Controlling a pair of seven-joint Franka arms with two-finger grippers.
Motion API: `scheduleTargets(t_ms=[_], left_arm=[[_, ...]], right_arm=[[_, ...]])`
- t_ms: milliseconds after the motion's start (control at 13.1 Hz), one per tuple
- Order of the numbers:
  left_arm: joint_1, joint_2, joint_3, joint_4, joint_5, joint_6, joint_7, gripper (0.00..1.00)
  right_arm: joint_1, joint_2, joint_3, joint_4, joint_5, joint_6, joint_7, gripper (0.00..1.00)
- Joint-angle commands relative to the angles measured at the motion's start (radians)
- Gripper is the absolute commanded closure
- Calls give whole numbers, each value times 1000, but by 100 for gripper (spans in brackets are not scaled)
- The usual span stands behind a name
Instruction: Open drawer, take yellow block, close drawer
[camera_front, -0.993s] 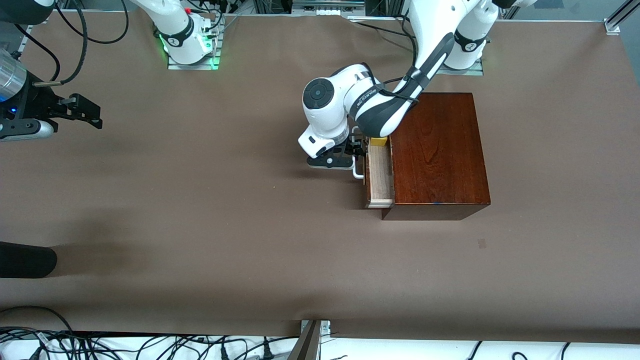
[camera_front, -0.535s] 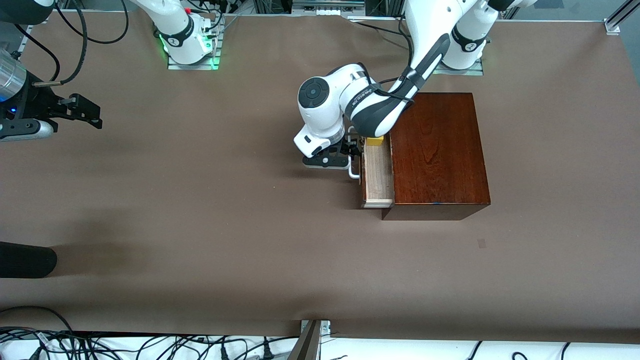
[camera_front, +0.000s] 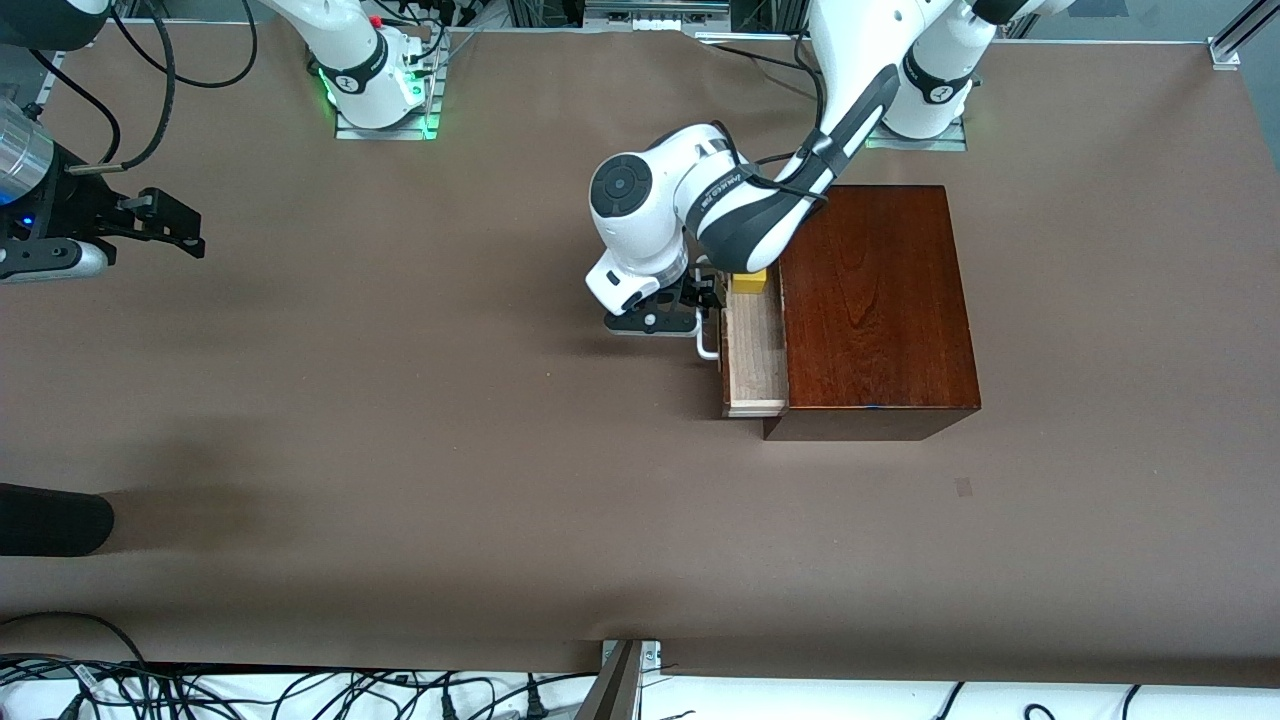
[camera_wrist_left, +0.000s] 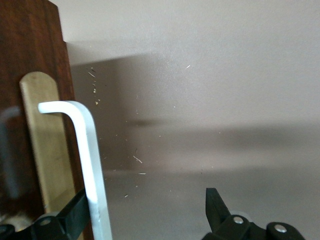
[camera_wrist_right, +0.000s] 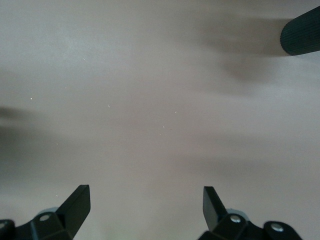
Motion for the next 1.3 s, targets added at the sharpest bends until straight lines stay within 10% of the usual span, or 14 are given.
scheduleTargets(t_ms=[0, 535, 1222], left_arm=[[-22, 15, 1, 75, -23, -64, -7, 0], [10, -42, 10, 203, -32, -312, 154, 0], [312, -346, 1, 111, -140, -521, 683, 0]], right_arm=[[-6, 7, 2, 13, 16, -1, -7, 0], [2, 5, 7, 13, 18, 1, -3, 0], [124, 119, 7, 23, 39, -8, -130, 0]])
